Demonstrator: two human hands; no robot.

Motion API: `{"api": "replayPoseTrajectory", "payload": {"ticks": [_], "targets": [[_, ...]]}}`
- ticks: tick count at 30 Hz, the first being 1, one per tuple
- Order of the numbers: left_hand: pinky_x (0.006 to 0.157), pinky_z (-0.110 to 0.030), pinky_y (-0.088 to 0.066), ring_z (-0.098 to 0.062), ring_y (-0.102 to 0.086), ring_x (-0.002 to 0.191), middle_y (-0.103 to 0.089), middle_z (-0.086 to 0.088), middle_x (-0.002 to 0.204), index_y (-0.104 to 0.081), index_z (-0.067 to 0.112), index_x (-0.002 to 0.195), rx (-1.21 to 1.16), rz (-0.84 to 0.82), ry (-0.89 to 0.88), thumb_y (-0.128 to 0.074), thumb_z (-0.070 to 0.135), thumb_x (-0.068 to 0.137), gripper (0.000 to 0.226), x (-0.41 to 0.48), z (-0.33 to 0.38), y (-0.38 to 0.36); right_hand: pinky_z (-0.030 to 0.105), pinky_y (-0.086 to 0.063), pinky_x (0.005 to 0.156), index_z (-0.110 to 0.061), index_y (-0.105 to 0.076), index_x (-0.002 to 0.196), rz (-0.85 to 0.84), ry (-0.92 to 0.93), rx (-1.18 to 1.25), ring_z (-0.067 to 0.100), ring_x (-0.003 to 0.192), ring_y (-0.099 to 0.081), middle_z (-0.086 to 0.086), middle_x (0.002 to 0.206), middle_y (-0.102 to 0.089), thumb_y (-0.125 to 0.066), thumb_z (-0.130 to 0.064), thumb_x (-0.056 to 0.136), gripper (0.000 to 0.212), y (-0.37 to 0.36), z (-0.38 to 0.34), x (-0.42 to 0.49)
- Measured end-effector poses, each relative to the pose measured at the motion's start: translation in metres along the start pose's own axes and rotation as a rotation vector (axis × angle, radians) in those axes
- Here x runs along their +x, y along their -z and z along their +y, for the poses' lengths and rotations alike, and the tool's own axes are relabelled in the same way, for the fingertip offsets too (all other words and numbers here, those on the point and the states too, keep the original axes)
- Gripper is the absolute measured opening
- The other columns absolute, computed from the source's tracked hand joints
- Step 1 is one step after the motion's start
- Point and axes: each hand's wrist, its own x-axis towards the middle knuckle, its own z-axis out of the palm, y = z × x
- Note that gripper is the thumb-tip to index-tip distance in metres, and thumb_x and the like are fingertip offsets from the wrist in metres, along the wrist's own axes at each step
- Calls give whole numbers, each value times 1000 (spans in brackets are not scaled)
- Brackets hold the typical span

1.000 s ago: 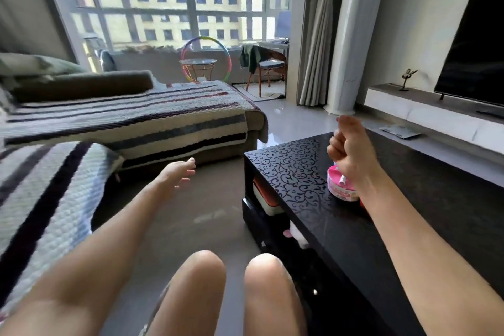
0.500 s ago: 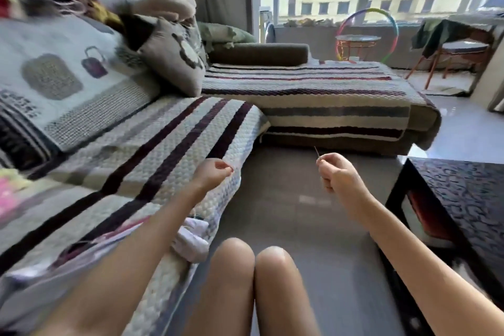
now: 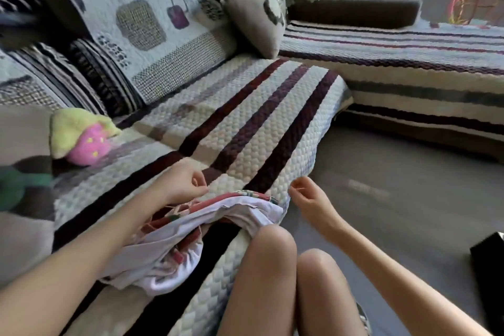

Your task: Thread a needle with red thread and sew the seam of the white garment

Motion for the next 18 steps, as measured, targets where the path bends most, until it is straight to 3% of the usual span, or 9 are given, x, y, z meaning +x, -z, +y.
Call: {"api": "replayPoseTrajectory", "payload": {"ticks": [4,7,9,12,14,18], "targets": [[71,-27,-46,-13,-59,84,-58,8,80,-71,27,89,86,-53,-130,-58,68,57,53,-7,-4,-29,24,-32,53,-24,-55,88,-84,57,-328,4,53,-43,-11,57,-49,-65,-28,87,11,-35,16,26],[83,-31,-40,-21,-50,105,-55,0,107,-62,25,111,311,-16,-220,-66,48,77,41,0,2,-61,28,-32,61,-22,-62,100,-111,14,-509,13,72,-48,-13,68,-47,-65,-28,85,16,-48,33,41],[86,-33,-38,-24,-47,113,-52,-3,116,-58,21,114,386,14,-202,-61,32,87,30,7,1,-71,26,-31,63,-25,-65,102,-133,-10,-533,12,79,-49,-15,78,-50,-67,-29,84,18,-55,45,49],[86,-33,-38,-27,-49,116,-55,-6,115,-61,15,110,397,16,-171,-55,25,92,22,14,-3,-77,24,-31,65,-30,-69,103,-169,-58,-547,11,86,-53,-10,95,-59,-69,-30,82,22,-62,56,60],[84,-35,-41,-30,-53,111,-59,-10,112,-63,11,106,365,1,-159,-55,22,92,20,17,-6,-76,23,-32,61,-33,-71,104,-191,-62,-556,10,81,-52,-6,95,-64,-69,-32,80,24,-67,59,66],[82,-33,-44,-24,-61,98,-67,-8,99,-68,10,92,141,-3,-101,-62,22,89,14,24,-12,-63,24,-37,67,-33,-72,102,-211,-49,-547,15,95,-60,-3,103,-69,-71,-34,77,25,-75,66,76]]}}
